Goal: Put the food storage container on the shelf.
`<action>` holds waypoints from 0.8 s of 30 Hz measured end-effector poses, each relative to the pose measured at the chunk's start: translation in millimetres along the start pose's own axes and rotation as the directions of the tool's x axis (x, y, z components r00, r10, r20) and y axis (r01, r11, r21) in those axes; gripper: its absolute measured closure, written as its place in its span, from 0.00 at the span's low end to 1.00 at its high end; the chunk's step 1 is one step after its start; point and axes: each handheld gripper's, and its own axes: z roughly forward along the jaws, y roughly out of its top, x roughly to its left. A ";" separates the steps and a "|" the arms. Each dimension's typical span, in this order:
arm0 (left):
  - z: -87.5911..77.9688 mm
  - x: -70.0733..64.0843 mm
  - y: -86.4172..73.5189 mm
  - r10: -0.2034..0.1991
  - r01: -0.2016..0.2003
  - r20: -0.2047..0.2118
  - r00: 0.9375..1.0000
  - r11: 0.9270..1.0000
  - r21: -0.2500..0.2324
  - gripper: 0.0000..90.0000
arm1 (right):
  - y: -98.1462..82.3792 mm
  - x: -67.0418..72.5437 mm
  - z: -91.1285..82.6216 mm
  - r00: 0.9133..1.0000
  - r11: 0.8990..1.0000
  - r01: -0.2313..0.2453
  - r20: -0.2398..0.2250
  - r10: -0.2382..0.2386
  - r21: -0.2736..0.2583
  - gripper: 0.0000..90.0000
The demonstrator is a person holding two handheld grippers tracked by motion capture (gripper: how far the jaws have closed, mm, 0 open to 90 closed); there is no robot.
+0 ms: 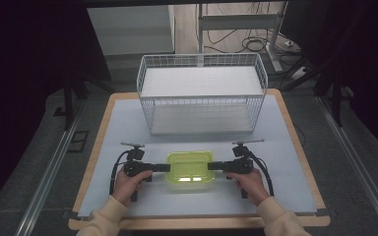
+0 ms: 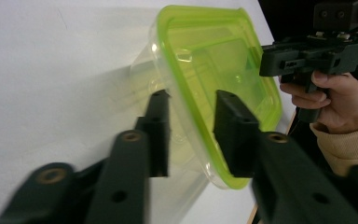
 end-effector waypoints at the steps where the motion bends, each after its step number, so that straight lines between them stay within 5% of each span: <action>1: -0.4 -0.1 -0.4 0.001 -0.001 0.004 1.000 1.000 0.002 0.79 | -0.3 -0.2 -0.3 1.000 1.000 -0.013 -0.006 0.013 -0.001 0.80; 8: -7.5 -9.7 -2.4 0.024 -0.023 0.040 0.999 0.999 -0.037 0.88 | -1.6 2.7 -9.2 0.999 0.999 -0.038 -0.036 0.037 -0.036 0.89; 24: -20.7 -33.1 0.4 0.100 -0.095 0.040 0.994 0.990 -0.105 0.91 | 0.7 29.0 -30.8 0.998 0.991 0.069 -0.007 -0.070 -0.118 0.91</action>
